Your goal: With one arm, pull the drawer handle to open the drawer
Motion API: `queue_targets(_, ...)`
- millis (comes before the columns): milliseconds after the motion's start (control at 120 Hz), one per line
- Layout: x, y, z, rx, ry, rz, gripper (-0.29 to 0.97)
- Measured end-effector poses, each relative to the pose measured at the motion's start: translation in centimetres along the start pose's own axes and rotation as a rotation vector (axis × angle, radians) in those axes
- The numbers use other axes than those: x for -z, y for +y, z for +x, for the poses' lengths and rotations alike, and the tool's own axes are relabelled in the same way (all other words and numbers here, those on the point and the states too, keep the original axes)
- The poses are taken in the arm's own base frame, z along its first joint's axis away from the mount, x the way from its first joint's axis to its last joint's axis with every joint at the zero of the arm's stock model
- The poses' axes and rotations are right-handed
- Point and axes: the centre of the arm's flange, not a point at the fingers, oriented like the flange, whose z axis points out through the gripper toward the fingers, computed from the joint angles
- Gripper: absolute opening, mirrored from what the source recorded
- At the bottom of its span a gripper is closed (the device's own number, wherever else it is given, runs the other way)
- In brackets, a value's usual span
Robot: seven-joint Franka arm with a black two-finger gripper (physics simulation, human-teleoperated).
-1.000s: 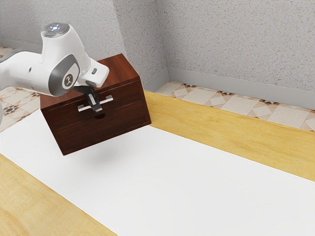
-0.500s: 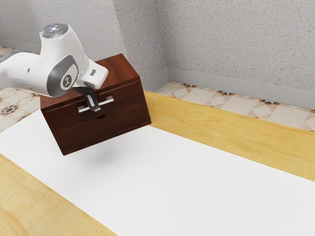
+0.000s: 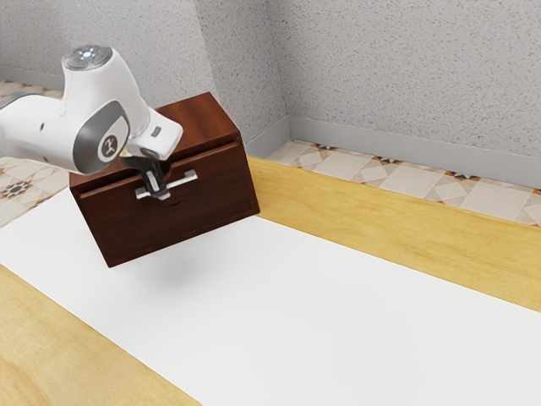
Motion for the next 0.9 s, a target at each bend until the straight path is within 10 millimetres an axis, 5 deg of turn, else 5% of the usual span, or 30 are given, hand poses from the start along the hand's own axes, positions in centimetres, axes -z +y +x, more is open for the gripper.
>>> queue_targets(900, 0.7, 2.8, 0.0, -0.032, 0.017, -0.011, 0.04)
